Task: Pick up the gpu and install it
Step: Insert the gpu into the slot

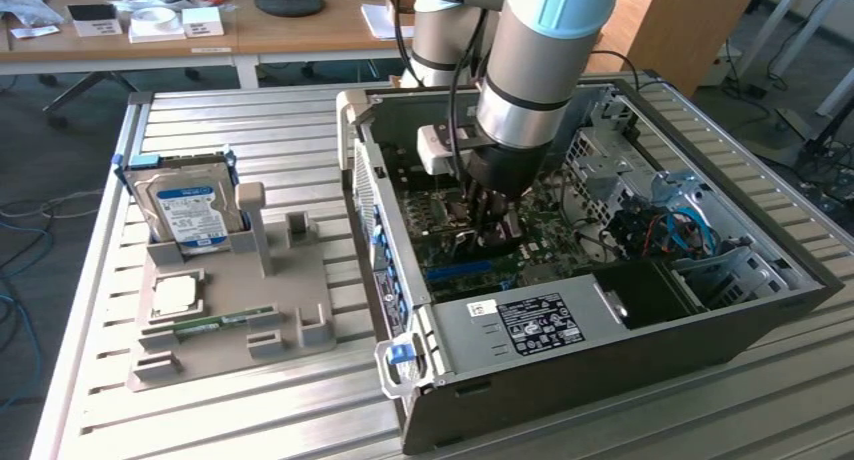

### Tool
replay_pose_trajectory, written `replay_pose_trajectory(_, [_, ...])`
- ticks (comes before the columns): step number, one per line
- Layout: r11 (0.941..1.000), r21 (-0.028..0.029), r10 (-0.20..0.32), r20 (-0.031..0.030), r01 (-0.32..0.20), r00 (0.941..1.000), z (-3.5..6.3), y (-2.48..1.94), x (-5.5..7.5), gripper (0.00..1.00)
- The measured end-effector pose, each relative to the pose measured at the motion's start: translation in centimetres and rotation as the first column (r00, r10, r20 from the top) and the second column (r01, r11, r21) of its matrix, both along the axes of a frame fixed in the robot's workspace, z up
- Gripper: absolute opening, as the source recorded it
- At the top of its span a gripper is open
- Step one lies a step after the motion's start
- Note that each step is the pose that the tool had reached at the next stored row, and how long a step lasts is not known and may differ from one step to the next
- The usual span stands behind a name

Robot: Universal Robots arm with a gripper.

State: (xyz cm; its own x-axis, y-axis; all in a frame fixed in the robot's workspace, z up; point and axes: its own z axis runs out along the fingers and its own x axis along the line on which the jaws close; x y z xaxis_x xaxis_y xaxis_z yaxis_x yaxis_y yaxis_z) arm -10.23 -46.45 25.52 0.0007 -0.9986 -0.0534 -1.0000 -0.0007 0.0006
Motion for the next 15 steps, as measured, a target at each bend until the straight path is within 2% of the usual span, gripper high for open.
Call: replay_pose_trajectory(15, [1.0, -0.0017, -0.008, 0.0, 0.008, 1.0, -0.13, -0.07, 0.0, 0.27])
